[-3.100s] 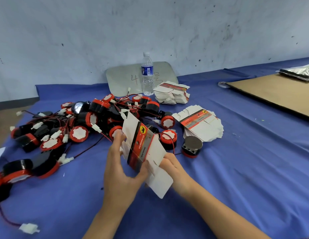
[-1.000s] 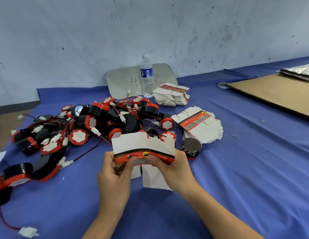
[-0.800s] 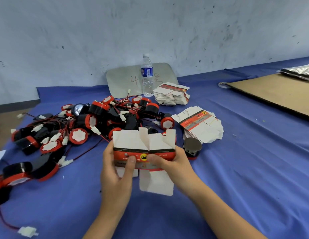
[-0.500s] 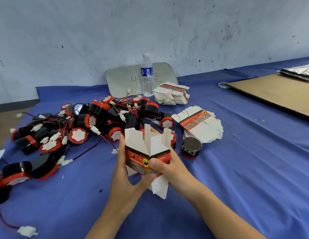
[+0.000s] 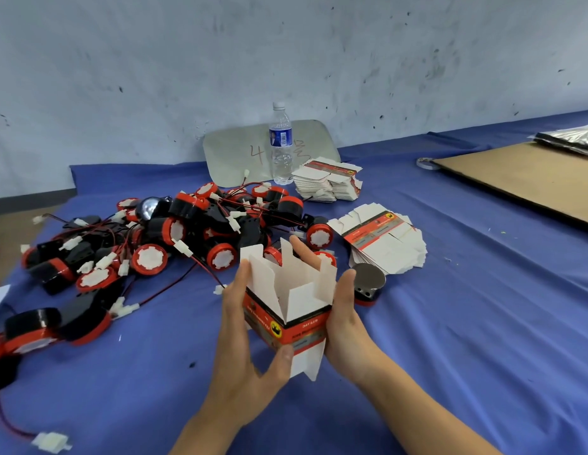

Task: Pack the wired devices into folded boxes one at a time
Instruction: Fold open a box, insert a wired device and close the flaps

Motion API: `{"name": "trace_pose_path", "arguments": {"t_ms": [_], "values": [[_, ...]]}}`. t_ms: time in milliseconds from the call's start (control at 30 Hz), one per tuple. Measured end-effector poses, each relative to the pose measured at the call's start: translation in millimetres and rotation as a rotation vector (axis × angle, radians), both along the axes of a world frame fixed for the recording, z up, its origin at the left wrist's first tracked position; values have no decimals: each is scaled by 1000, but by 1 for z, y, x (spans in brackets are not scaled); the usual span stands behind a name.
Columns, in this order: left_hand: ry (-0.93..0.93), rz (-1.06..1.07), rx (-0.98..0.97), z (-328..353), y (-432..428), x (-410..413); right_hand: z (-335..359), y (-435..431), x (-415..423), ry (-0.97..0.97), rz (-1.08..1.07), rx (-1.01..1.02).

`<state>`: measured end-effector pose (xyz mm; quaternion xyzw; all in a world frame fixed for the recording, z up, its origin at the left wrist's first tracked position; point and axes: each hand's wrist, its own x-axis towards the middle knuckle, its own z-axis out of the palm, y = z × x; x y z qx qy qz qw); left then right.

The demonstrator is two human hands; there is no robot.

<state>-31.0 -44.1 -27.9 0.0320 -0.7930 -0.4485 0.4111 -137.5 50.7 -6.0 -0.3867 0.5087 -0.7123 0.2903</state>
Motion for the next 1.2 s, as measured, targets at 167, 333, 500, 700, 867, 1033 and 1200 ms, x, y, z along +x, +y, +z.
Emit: {"name": "trace_pose_path", "arguments": {"t_ms": [167,333,500,700,867,1033,1200], "values": [[-7,-22,-15,-3,-2,1,1,1,-2,137,21,-8],[-9,19,-83,-6,-2,-1,-4,0,-4,81,48,-55],[0,39,-96,-5,-2,-2,0,0,1,115,-35,-91],[-10,24,-127,-8,-2,-3,5,-1,8,153,-143,-107],[23,35,-197,-7,-4,-4,0,0,2,125,-125,-105],[6,20,-197,-6,-4,-3,4,0,1,231,-115,-54],[-1,45,-315,-1,-4,-5,0,-1,1,222,-138,-52]]}}
